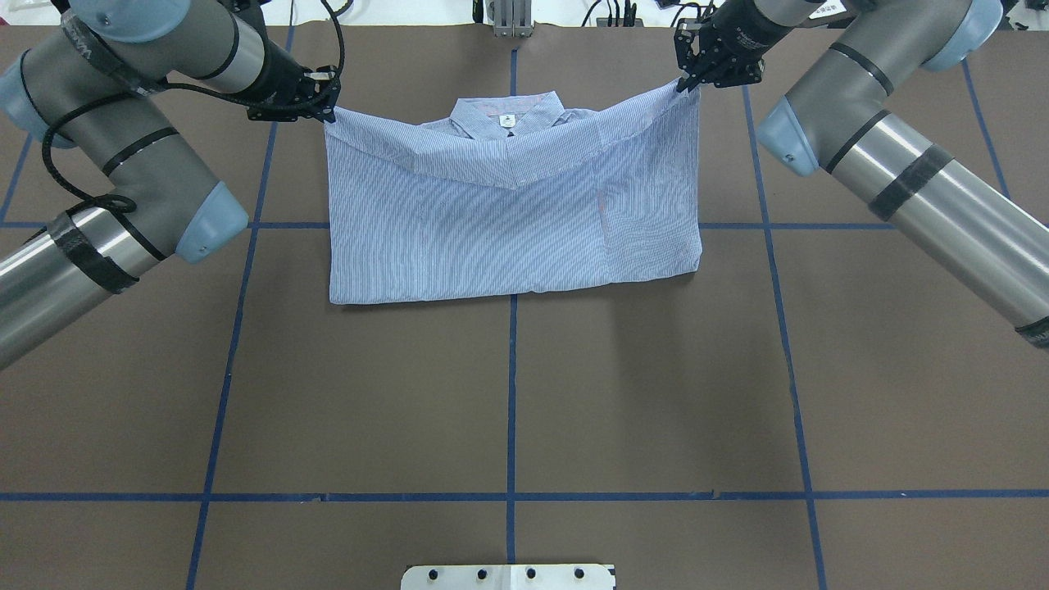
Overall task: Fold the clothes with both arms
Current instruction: 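Carry the hem over the shirt to the collar with both grippers and release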
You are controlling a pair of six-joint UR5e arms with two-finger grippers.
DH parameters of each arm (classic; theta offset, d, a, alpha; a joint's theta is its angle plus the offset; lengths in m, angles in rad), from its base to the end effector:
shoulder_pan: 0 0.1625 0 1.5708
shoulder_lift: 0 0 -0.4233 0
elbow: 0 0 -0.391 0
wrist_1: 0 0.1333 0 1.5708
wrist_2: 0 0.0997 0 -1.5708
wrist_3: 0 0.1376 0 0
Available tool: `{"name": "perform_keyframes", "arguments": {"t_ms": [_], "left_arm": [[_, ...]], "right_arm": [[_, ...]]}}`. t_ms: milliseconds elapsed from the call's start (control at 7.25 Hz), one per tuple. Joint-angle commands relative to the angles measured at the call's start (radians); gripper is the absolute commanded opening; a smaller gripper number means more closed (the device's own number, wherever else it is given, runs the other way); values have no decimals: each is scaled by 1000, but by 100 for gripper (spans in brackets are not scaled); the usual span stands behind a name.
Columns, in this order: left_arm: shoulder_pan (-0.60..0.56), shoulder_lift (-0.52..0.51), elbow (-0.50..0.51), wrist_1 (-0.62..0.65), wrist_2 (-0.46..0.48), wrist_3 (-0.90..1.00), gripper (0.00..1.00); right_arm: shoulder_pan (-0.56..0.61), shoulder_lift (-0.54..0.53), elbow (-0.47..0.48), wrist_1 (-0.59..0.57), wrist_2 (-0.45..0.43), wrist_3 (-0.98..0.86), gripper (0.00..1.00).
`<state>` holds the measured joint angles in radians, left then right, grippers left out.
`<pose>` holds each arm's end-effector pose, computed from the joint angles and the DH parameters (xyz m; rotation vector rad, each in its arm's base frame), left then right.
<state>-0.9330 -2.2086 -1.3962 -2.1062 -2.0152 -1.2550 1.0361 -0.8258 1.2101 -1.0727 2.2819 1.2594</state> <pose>0.3931 -0.6550 0.3113 0.2447 1.0372 -0.3363 -0.3668 -0.7047 0.3163 0.0080 -1.0744 0.3407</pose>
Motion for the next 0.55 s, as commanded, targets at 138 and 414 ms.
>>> {"name": "perform_keyframes", "arguments": {"t_ms": [138,414], "left_arm": [[-21,-25,146,-135,4,0,0],[-20,-63,232,-172,6,-1,0]], "right_arm": [[-4,36,-61,7,-31,1,0],[-10,42,-92,7,-36,0,0]]}}
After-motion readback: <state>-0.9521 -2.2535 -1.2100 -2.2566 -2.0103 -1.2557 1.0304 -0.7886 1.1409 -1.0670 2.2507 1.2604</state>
